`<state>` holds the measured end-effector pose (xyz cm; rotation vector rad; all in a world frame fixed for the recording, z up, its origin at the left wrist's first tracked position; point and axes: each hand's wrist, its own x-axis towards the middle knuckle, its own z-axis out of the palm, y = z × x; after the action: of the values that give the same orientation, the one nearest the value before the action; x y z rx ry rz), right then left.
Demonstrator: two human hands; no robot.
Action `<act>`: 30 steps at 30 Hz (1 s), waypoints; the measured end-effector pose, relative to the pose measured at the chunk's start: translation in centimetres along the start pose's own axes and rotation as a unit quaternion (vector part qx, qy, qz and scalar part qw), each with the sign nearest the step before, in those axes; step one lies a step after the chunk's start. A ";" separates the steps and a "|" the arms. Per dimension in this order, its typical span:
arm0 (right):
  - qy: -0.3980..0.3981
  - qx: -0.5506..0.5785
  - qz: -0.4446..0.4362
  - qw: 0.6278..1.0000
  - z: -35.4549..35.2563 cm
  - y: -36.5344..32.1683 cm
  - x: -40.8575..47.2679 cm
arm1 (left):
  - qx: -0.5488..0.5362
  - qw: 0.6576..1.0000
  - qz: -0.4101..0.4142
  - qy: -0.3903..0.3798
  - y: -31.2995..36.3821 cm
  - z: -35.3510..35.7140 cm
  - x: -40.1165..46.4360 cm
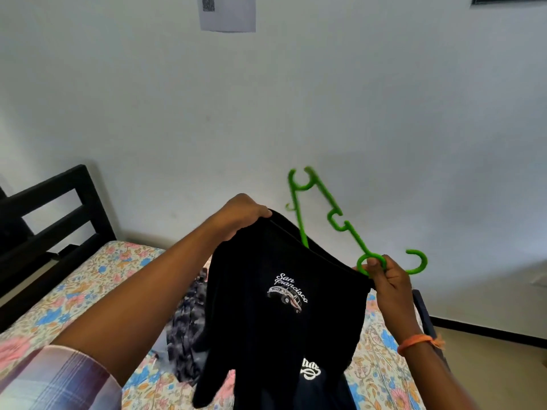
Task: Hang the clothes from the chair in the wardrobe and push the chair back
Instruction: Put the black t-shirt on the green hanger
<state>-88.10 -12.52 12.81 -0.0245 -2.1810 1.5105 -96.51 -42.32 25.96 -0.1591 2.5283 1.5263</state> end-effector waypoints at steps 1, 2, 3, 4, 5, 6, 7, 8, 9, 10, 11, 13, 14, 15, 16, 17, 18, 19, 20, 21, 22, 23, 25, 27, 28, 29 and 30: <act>0.004 0.000 0.000 1.000 0.1 0.0 0.0 | 0.000 1.000 -0.005 -0.002 -0.2 -0.1 0.1; 0.002 -0.010 -0.006 1.000 0.1 -0.4 0.0 | -0.014 1.000 -0.014 -0.009 -0.4 -0.2 0.2; -0.006 -0.023 -0.018 1.000 0.2 -0.8 0.0 | -0.030 0.999 -0.020 -0.014 -0.5 -0.3 0.2; -0.017 -0.034 -0.030 0.999 0.4 -1.2 -0.1 | -0.038 0.999 -0.022 -0.017 -0.5 -0.3 0.2; -0.026 -0.043 -0.036 0.998 0.6 -1.6 -0.2 | -0.044 0.999 -0.021 -0.018 -0.4 -0.3 0.2; -0.030 -0.053 -0.038 0.997 0.7 -1.7 -0.2 | -0.049 0.998 -0.017 -0.017 -0.3 -0.3 0.2; -0.031 -0.066 -0.038 0.997 0.9 -1.7 -0.2 | -0.056 0.998 -0.014 -0.015 -0.3 -0.2 0.3; -0.030 -0.081 -0.038 0.996 0.9 -1.7 -0.1 | -0.064 0.998 -0.010 -0.014 -0.2 -0.2 0.4; -0.029 -0.095 -0.038 0.994 0.9 -1.7 0.0 | -0.067 0.998 -0.003 -0.010 -0.1 -0.2 0.4; -0.027 -0.108 -0.036 0.993 1.0 -1.7 0.1 | -0.058 0.998 0.007 -0.003 0.1 -0.2 0.4; -0.025 -0.119 -0.034 0.992 0.9 -1.7 0.1 | -0.030 0.999 0.021 0.005 0.2 -0.3 0.3; -0.016 -0.132 -0.031 0.991 0.9 -1.7 0.2 | 0.057 0.997 0.058 0.015 0.3 -0.6 0.2; -0.011 -0.139 -0.029 0.990 0.8 -1.6 0.2 | 0.101 0.992 0.074 0.017 0.4 -0.7 0.1; -0.012 -0.145 -0.027 0.989 0.7 -1.5 0.2 | 0.134 0.987 0.083 0.020 0.5 -0.8 0.0; -0.017 -0.150 -0.027 0.988 0.7 -1.4 0.1 | 0.156 0.983 0.088 0.025 0.5 -1.0 -0.1; -0.025 -0.152 -0.030 0.988 0.7 -1.3 0.1 | 0.164 0.982 0.089 0.033 0.6 -1.1 -0.1; -0.031 -0.153 -0.033 0.987 0.7 -1.3 0.0 | 0.156 0.983 0.083 0.038 0.6 -1.3 -0.2; -0.033 -0.154 -0.037 0.987 0.7 -1.3 -0.1 | 0.129 0.988 0.072 0.035 0.6 -1.5 -0.2; -0.033 -0.156 -0.043 0.986 0.6 -1.3 -0.1 | 0.090 0.994 0.053 0.025 0.5 -1.7 -0.1; -0.033 -0.158 -0.049 0.986 0.5 -1.4 0.0 | 0.044 0.999 0.026 0.012 0.5 -1.9 0.0; -0.036 -0.160 -0.053 0.985 0.5 -1.5 0.0 | -0.002 1.000 -0.004 0.000 0.4 -2.3 0.0; -0.043 -0.162 -0.054 0.984 0.4 -1.5 0.0 | -0.040 0.999 -0.035 -0.013 0.3 -2.6 0.0; -0.059 -0.167 -0.051 0.983 0.6 -1.6 -0.2 | -0.083 0.993 -0.073 -0.033 0.1 -3.4 -0.2; -0.067 -0.177 -0.053 0.980 0.9 -1.7 -0.4 | -0.099 0.991 -0.079 -0.043 -0.1 -3.7 -0.3; -0.069 -0.182 -0.054 0.979 1.0 -1.7 -0.5 | -0.097 0.992 -0.075 -0.042 -0.2 -3.7 -0.3; -0.072 -0.185 -0.053 0.979 1.0 -1.5 -0.5 | -0.084 0.994 -0.057 -0.029 -0.3 -3.7 -0.3; -0.077 -0.198 -0.050 0.976 0.9 -1.2 -0.5 | -0.061 0.998 -0.025 -0.001 -0.3 -3.7 -0.2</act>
<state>-87.67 -13.96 13.46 0.0722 -2.5353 1.0328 -96.61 -45.76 27.40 -0.2345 2.4100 1.6613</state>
